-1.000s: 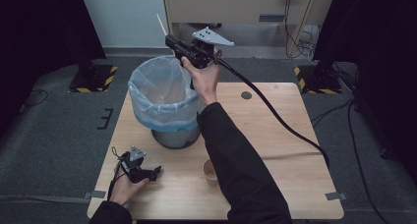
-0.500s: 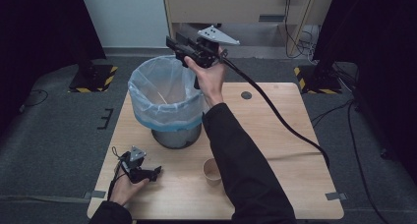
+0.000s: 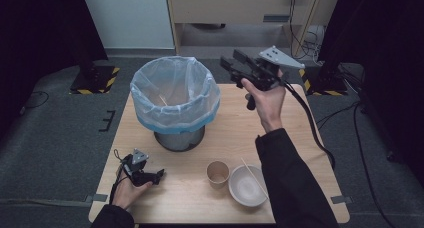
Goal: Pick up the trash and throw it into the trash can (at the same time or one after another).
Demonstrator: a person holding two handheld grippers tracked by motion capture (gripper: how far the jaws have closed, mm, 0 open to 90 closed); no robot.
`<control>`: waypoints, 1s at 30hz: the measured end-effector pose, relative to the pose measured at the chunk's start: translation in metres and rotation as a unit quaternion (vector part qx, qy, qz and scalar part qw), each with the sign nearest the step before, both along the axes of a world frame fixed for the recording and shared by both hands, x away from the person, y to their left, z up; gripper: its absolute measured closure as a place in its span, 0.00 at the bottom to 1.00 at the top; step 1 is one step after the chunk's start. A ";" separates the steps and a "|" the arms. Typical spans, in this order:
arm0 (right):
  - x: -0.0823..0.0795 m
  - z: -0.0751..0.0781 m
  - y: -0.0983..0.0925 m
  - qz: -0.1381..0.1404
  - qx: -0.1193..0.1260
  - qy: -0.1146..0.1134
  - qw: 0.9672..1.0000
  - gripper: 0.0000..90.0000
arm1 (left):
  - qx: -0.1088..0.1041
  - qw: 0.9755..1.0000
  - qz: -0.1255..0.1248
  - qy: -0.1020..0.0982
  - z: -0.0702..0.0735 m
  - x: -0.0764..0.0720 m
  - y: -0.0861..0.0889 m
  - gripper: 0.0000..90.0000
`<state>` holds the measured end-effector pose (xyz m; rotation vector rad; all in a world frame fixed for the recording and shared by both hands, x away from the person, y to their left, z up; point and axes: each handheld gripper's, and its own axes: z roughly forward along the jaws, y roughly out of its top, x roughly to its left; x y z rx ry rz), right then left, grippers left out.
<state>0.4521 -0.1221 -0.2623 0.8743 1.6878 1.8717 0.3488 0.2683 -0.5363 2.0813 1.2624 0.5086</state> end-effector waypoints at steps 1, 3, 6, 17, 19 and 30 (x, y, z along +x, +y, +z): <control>0.000 0.000 0.000 0.000 0.000 0.000 1.000 0.48 | 0.000 1.000 0.000 0.000 0.000 0.000 0.000 0.00; -0.008 -0.007 -0.013 -0.006 -0.003 0.003 1.000 0.49 | 0.000 1.000 0.000 0.000 0.000 0.000 0.000 0.00; -0.023 -0.023 -0.031 -0.012 -0.018 0.016 1.000 0.49 | 0.000 1.000 0.000 0.000 0.000 0.000 0.000 0.00; -0.055 -0.063 -0.066 -0.028 -0.030 0.043 0.998 0.51 | 0.000 1.000 -0.004 -0.001 0.000 0.000 -0.001 0.00; -0.060 -0.073 -0.070 -0.027 -0.027 0.049 0.998 0.52 | 0.000 1.000 -0.004 -0.001 0.000 0.000 -0.001 0.00; -0.091 -0.133 -0.076 -0.005 -0.060 0.111 0.992 0.66 | 0.000 1.000 -0.004 0.000 0.000 0.000 -0.002 0.00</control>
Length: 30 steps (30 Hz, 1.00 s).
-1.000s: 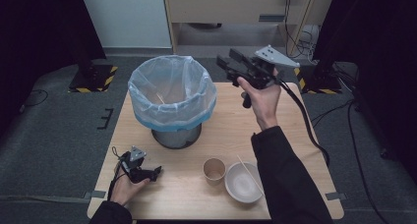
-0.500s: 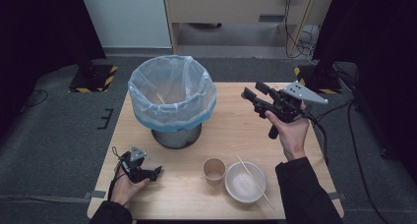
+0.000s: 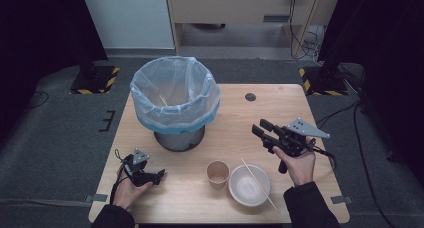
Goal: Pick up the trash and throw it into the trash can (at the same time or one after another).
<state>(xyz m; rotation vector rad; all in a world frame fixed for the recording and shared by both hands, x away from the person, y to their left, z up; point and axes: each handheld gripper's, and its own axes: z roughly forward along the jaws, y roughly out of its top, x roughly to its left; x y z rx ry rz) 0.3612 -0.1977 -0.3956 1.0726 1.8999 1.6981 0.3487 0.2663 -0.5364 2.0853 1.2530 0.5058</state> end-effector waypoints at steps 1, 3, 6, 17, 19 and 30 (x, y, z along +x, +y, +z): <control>0.000 0.000 0.000 0.000 0.000 0.000 1.000 0.66 | 0.000 1.000 0.000 0.000 0.000 0.000 0.000 0.00; -0.004 -0.008 0.001 0.005 -0.018 0.011 1.000 0.67 | 0.000 1.000 0.000 0.000 0.000 0.000 0.000 0.00; -0.013 -0.023 0.000 0.006 -0.030 0.032 0.999 0.70 | 0.000 1.000 0.000 0.000 0.000 0.000 0.000 0.00; -0.033 -0.056 -0.006 0.011 -0.056 0.091 0.994 0.75 | 0.000 1.000 0.000 0.000 0.000 0.000 0.000 0.00; -0.036 -0.059 -0.007 0.019 -0.066 0.098 0.993 0.75 | 0.000 1.000 0.000 0.000 0.000 0.000 0.000 0.00; -0.039 -0.080 0.004 0.048 -0.131 0.144 0.980 0.75 | -0.001 1.000 0.000 0.000 0.000 0.000 0.000 0.00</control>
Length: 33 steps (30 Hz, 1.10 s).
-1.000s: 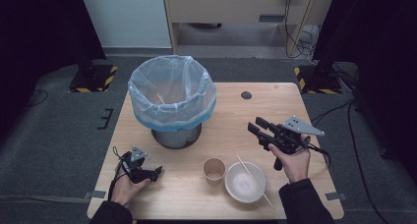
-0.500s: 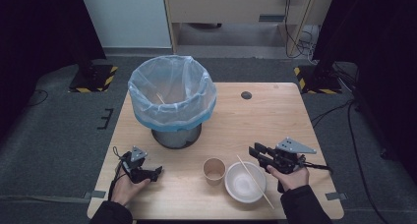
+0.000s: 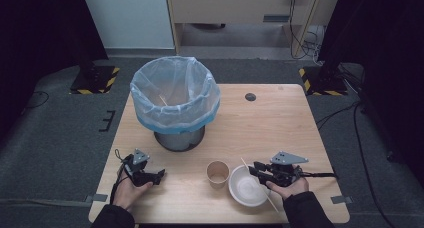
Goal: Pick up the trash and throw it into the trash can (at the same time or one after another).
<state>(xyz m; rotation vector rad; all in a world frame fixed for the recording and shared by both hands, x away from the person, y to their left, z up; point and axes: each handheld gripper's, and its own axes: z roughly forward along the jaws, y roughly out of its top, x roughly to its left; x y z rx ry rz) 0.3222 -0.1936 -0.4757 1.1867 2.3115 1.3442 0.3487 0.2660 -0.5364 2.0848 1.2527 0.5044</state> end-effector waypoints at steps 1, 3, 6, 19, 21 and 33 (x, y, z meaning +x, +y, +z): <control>0.000 0.000 0.000 0.000 0.000 0.000 1.000 0.75 | 0.000 1.000 0.000 0.000 0.000 0.000 0.000 0.00; 0.001 -0.004 -0.001 -0.003 0.005 0.011 1.000 0.76 | 0.000 1.000 0.000 0.000 0.000 0.000 0.000 0.00; 0.002 -0.008 -0.003 -0.005 -0.003 0.017 1.000 0.78 | 0.000 1.000 0.000 0.000 0.000 0.000 0.000 0.00; 0.002 -0.015 0.000 0.002 -0.025 0.059 0.998 0.82 | 0.000 1.000 0.000 0.000 0.000 0.000 0.000 0.00; 0.002 -0.015 0.001 0.001 -0.029 0.067 0.997 0.84 | 0.000 1.000 0.000 0.000 0.000 0.000 0.000 0.00; 0.003 -0.015 0.001 0.000 -0.038 0.088 0.995 0.95 | 0.000 1.000 0.000 0.000 0.000 0.000 0.000 0.00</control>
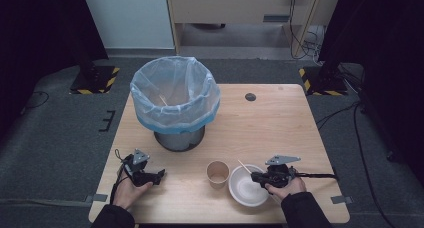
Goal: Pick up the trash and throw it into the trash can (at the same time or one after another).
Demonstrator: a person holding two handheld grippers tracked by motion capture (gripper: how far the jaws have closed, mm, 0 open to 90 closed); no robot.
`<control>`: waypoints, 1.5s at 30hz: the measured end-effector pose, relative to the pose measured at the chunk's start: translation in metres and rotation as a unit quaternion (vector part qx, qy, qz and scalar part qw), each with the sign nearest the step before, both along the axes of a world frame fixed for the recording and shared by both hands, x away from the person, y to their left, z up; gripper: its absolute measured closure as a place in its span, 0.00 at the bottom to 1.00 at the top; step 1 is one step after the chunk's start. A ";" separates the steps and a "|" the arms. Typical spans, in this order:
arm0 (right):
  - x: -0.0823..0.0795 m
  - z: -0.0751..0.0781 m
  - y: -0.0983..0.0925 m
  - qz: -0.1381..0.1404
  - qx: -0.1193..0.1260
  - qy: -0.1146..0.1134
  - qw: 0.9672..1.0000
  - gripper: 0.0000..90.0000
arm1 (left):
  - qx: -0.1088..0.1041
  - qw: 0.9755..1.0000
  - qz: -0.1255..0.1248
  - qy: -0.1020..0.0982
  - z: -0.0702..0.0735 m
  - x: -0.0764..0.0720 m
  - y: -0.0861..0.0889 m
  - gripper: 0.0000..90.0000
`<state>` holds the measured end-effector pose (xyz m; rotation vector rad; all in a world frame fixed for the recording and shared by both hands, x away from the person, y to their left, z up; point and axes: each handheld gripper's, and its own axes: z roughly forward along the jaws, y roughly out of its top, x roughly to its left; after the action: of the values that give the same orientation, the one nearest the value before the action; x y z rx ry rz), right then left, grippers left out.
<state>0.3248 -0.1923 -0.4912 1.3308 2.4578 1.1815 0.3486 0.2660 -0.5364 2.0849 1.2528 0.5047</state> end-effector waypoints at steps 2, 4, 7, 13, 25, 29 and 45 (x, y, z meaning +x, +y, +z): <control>0.000 0.001 -0.001 -0.002 0.005 -0.002 1.000 0.95 | 0.000 1.000 0.000 0.000 0.000 0.000 0.000 0.00; 0.000 0.004 -0.002 -0.004 0.013 -0.005 1.000 0.95 | 0.000 1.000 0.000 0.000 0.000 0.000 0.000 0.00; 0.001 0.008 -0.004 -0.008 0.031 -0.016 0.999 0.95 | 0.000 1.000 0.000 0.000 0.000 0.000 0.000 0.00; 0.004 0.022 -0.010 -0.030 0.095 -0.058 0.993 0.95 | 0.000 1.000 0.000 0.000 0.000 0.000 0.000 0.00; 0.010 0.044 -0.021 -0.064 0.168 -0.143 0.973 0.95 | 0.000 1.000 -0.002 0.000 0.000 0.000 0.000 0.00; 0.014 0.053 -0.021 -0.070 0.181 -0.169 0.966 0.95 | 0.000 1.000 -0.002 0.000 0.000 0.000 0.000 0.00; 0.034 0.121 -0.025 -0.083 0.236 -0.259 0.933 0.95 | 0.000 1.000 -0.003 0.000 0.000 0.000 0.000 0.00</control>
<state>0.3587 -0.2173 -0.3704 1.0894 1.7229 1.8642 0.3491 0.2658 -0.5363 2.0884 1.2464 0.5016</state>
